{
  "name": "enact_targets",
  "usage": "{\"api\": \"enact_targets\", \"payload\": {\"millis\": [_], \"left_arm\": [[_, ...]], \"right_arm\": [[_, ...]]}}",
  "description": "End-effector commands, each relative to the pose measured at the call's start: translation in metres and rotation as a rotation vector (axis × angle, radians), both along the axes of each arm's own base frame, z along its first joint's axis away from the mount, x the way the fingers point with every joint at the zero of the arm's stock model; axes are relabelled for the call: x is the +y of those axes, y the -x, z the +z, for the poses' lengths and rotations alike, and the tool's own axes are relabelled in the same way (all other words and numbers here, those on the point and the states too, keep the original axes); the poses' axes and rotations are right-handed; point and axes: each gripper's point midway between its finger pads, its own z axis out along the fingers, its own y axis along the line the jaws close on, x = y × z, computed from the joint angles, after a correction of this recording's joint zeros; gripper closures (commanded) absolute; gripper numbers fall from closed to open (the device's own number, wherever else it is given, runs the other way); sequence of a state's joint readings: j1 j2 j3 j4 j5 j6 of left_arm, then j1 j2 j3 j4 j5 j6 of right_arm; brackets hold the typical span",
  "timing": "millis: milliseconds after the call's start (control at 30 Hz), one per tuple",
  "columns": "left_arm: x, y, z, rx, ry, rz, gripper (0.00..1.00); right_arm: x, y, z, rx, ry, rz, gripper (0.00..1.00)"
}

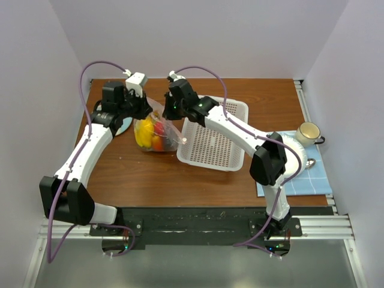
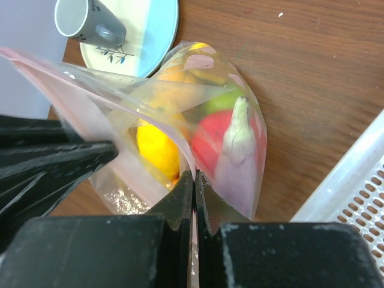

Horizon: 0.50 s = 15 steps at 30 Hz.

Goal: Open the zip-top bag and remove the fake food

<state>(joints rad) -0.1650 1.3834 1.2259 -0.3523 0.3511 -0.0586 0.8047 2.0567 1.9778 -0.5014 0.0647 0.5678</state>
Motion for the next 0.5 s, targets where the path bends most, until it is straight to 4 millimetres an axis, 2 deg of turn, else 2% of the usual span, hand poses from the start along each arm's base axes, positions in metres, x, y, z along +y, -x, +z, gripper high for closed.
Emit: {"api": "enact_targets", "payload": {"millis": [0,100,133,300,367,400,467], "left_arm": [[0.005,-0.007,0.006,-0.061,-0.043,0.003,0.87],[0.008,-0.006,0.017,-0.086,-0.089,-0.02,0.99],[0.008,-0.007,0.02,-0.092,-0.1,-0.027,1.0],[0.019,-0.005,0.042,-0.135,-0.188,-0.04,1.0],[0.021,-0.006,0.044,-0.137,-0.204,-0.04,1.0],[0.022,-0.006,0.047,-0.145,-0.209,-0.043,1.0],[0.022,-0.007,0.047,-0.143,-0.213,-0.05,1.0]], "right_arm": [[-0.016,-0.004,0.05,-0.105,-0.051,-0.041,1.0],[-0.036,-0.013,0.052,-0.147,0.003,-0.088,1.0],[-0.042,-0.016,0.056,-0.166,0.017,-0.1,1.0],[-0.081,-0.027,0.071,-0.278,0.153,-0.2,1.0],[-0.092,-0.025,0.069,-0.287,0.193,-0.223,1.0],[-0.099,-0.024,0.075,-0.306,0.207,-0.235,1.0],[-0.108,-0.022,0.07,-0.306,0.24,-0.248,1.0]]}}
